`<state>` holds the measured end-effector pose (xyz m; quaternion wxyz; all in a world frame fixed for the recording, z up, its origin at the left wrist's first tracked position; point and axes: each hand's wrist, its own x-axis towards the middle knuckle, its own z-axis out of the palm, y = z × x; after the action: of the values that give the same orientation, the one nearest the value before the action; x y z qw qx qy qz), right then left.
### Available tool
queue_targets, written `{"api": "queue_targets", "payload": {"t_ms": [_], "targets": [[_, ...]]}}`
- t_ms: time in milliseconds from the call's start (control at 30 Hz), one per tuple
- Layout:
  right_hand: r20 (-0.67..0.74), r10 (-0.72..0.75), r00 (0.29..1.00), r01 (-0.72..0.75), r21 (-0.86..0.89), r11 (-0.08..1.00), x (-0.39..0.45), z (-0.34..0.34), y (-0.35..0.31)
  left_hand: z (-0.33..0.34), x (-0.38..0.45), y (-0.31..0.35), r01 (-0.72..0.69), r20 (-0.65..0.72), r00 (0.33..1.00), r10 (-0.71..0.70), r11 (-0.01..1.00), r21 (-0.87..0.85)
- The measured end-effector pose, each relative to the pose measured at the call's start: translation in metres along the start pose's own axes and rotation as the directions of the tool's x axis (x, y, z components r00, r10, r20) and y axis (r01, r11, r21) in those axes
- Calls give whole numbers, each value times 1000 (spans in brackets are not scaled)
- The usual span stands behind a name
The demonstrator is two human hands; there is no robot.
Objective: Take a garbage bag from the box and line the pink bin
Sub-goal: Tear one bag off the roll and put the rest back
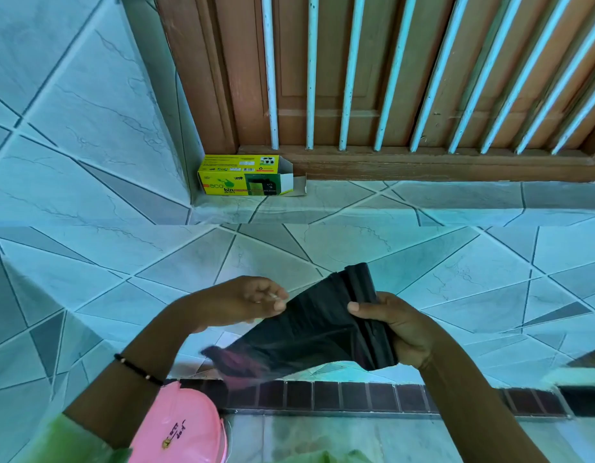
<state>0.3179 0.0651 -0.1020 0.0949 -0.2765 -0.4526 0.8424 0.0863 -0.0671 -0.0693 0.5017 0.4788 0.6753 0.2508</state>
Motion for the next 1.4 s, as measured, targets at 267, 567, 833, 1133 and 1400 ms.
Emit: {"api": "queue_targets", "payload": {"t_ms": [267,567,833,1133,1400], "targets": [[34,7,999,-5,-58,998,3,18,-3,30,21,17,-174,-89,983,161,969,-172],[-41,-7,999,8,31,999,-6,-1,-9,8,5,20,-247,-188,955,228,966,-82],[-82,-34,996,31,-27,999,-11,5,-11,8,1,18,-251,-151,960,238,965,-80],[-159,-97,983,88,-64,994,-12,24,-4,15,-3,24,-243,-152,962,226,965,-101],[-116,-83,990,83,-7,997,-14,41,-1,33,-6,30,-292,-233,934,272,955,-54]]}}
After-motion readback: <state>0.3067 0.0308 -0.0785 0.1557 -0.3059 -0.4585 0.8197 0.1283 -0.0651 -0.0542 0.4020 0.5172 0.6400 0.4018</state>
